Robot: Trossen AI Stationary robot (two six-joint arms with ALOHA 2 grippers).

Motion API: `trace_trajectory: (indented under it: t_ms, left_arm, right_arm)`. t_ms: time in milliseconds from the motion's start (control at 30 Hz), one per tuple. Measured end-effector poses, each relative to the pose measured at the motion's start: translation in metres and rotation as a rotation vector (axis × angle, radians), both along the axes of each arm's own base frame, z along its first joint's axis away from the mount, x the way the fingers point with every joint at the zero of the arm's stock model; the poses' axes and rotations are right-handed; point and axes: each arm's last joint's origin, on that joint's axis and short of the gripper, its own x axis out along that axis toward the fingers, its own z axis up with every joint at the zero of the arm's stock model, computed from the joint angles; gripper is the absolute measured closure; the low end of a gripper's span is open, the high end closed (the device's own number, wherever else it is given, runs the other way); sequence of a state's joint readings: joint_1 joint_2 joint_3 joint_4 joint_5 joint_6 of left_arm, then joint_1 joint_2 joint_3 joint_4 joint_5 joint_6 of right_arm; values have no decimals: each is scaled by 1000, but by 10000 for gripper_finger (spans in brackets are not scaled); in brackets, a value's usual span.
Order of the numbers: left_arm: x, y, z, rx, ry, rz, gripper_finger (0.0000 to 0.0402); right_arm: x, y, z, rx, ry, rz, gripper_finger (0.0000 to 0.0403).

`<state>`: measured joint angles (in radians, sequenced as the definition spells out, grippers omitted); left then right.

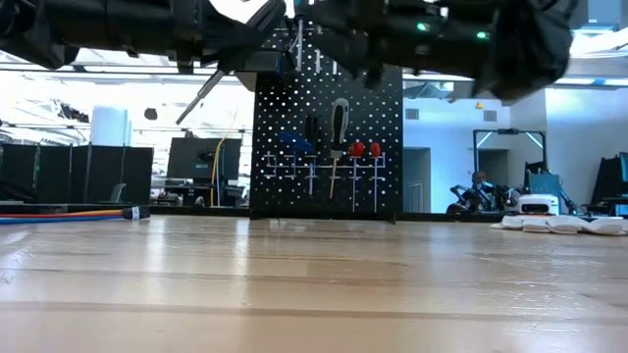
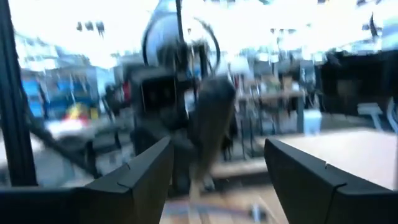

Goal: Hang tools onto peg board
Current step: Hang the black screwdriver on the black pegboard

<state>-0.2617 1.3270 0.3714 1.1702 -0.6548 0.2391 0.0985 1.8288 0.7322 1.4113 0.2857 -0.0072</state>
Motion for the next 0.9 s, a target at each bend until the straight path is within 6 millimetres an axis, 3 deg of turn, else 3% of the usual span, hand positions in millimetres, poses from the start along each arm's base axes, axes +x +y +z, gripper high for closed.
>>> trace_trajectory:
  t_ms: [200, 400, 700, 767, 900]
  left_arm:
    - [0, 0, 1, -11, -18, -1, 301]
    - [0, 0, 1, -16, -20, -2, 301]
    - [0, 0, -1, -28, -6, 3, 301]
    - [0, 0, -2, -22, 16, 3, 279]
    - [0, 2, -11, -7, 125, 86, 191]
  right_arm:
    - [36, -5, 7, -11, -37, 55, 141]
    - [50, -8, 18, -10, -38, 68, 156]
    - [63, -23, 22, 26, 41, 126, 277]
    - [61, -24, 25, -6, 62, 113, 277]
    - [54, -26, 39, -78, 160, 16, 277]
